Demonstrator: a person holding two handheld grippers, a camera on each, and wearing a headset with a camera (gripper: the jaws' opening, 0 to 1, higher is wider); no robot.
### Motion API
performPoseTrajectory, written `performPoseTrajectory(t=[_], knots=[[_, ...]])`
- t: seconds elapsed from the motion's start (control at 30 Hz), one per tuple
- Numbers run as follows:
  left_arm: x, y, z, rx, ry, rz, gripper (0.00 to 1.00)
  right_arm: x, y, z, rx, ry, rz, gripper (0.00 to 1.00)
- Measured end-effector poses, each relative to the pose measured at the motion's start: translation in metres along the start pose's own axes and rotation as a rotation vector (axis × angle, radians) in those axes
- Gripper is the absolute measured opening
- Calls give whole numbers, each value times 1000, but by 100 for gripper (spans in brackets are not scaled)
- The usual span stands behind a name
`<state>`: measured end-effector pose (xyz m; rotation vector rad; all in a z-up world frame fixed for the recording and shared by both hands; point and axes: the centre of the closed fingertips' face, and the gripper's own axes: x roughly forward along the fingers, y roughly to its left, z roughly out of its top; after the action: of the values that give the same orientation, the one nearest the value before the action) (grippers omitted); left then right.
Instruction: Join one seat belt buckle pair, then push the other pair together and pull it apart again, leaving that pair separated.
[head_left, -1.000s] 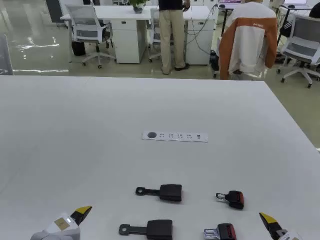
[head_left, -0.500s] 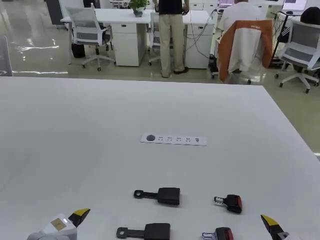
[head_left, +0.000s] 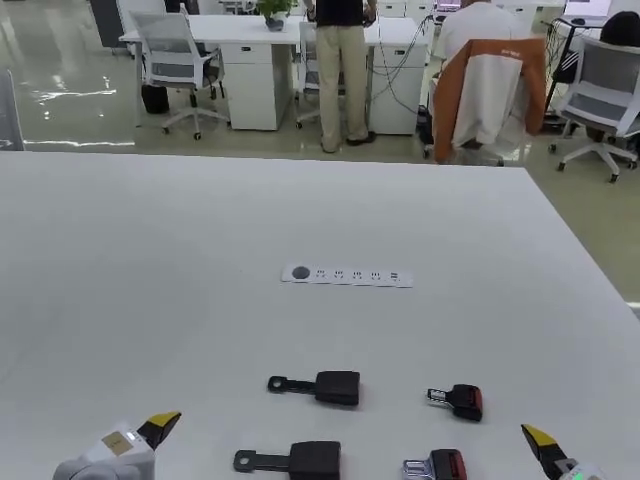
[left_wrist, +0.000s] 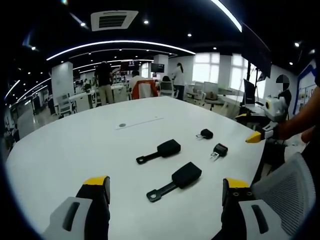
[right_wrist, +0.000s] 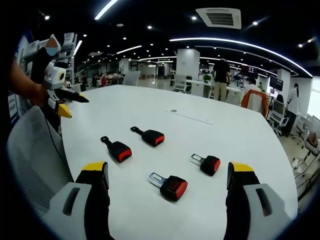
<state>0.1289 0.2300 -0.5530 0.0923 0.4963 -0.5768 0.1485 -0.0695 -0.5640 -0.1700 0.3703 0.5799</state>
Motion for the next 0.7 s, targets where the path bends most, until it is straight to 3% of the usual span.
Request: performPoseTrajectory(t=[0.7], knots=[[-1, 3, 1, 7, 3, 0, 95, 0, -1, -2, 2, 2, 3, 98]])
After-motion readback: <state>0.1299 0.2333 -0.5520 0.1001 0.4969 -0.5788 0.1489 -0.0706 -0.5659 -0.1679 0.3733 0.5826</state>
